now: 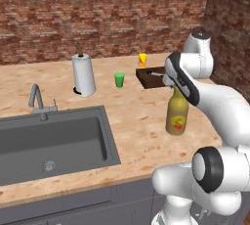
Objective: Place the drinks on the dining counter in a tight cluster.
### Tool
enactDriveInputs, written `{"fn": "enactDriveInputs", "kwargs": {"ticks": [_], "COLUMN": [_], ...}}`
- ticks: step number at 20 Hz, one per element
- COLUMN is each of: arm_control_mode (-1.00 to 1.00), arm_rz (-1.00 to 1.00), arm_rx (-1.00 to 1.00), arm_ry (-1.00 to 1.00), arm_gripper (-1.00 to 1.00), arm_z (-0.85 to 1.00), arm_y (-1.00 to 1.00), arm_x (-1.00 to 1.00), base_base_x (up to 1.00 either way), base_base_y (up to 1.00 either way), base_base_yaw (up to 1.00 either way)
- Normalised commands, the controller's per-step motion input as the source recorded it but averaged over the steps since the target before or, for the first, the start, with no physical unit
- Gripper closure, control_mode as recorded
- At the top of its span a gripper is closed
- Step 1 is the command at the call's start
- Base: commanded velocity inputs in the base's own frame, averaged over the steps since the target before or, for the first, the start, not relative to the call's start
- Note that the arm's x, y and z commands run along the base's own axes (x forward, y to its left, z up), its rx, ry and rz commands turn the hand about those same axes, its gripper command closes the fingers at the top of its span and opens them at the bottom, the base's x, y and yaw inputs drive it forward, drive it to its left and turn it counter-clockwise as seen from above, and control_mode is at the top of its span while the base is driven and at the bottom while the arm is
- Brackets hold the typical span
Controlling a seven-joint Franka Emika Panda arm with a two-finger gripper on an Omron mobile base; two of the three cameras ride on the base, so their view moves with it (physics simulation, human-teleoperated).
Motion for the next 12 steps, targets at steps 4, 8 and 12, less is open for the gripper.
{"fn": "enactDriveInputs", "kwargs": {"ticks": [4,8,12], "arm_control_mode": [-1.0,-1.0,-1.0], "arm_rz": [0.0,0.0,0.0], "arm_rx": [0.0,0.0,0.0], "arm_ry": [-0.01,-0.03,-0.04], "arm_gripper": [1.0,1.0,1.0], "arm_z": [-0.39,-0.47,-0.49], "arm_y": [0.0,0.0,0.0], "arm_x": [0.01,0.0,0.0], "base_base_x": [0.0,0.0,0.0], "base_base_y": [0.0,0.0,0.0], "base_base_yaw": [0.0,0.0,0.0]}}
